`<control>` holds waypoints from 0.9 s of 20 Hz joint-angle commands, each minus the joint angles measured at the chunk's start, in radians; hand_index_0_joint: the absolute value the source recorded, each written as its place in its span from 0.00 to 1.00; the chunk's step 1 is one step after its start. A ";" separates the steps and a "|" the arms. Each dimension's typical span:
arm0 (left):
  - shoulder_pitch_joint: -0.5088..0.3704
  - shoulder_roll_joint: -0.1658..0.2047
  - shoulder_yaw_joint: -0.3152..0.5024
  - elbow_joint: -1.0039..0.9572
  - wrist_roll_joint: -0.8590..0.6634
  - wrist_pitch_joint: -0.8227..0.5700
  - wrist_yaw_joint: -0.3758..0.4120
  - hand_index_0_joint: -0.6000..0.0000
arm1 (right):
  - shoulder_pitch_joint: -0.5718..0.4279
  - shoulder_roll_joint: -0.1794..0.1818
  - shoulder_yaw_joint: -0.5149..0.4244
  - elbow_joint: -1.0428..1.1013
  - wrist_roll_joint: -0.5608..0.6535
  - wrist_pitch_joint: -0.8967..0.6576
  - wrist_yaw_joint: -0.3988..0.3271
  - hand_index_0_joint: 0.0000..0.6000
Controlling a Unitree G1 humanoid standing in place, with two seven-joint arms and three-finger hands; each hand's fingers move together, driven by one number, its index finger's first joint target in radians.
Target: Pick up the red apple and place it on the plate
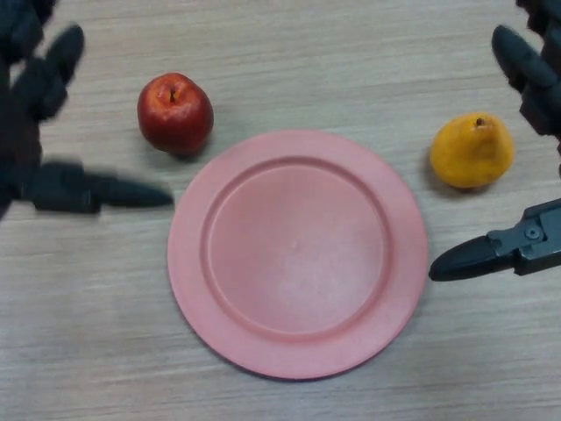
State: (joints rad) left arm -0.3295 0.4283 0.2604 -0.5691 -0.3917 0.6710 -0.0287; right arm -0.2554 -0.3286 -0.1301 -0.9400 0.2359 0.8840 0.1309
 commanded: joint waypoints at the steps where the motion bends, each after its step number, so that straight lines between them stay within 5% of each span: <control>1: -0.081 0.055 0.008 0.060 0.096 -0.282 0.015 1.00 | -0.039 -0.037 -0.070 -0.060 0.029 -0.101 -0.030 0.00; 2: -0.121 0.048 -0.045 0.218 0.230 -0.460 0.020 1.00 | -0.024 -0.038 -0.072 -0.056 0.022 -0.122 -0.026 0.00; 6: -0.258 0.019 -0.110 0.647 0.403 -0.746 0.049 1.00 | -0.033 -0.051 -0.115 -0.061 0.040 -0.097 -0.037 0.00; 10: -0.405 -0.009 -0.145 0.946 0.414 -0.857 0.007 1.00 | -0.022 -0.054 -0.110 -0.093 0.029 -0.074 -0.057 0.00; 15: -0.471 -0.049 -0.180 1.144 0.469 -0.964 0.022 1.00 | -0.041 -0.091 -0.121 -0.105 0.025 -0.041 -0.061 0.00; 17: -0.497 -0.055 -0.192 1.221 0.509 -1.016 0.053 0.75 | -0.047 -0.099 -0.130 -0.106 0.036 -0.034 -0.065 0.00; 18: -0.514 -0.058 -0.196 1.269 0.529 -1.037 0.070 0.50 | -0.053 -0.105 -0.133 -0.107 0.037 -0.029 -0.071 0.00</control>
State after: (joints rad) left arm -0.7678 0.3285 0.0161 0.7544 0.1142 -0.2134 -0.0237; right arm -0.2708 -0.3893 -0.1845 -0.9940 0.2520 0.9427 0.0941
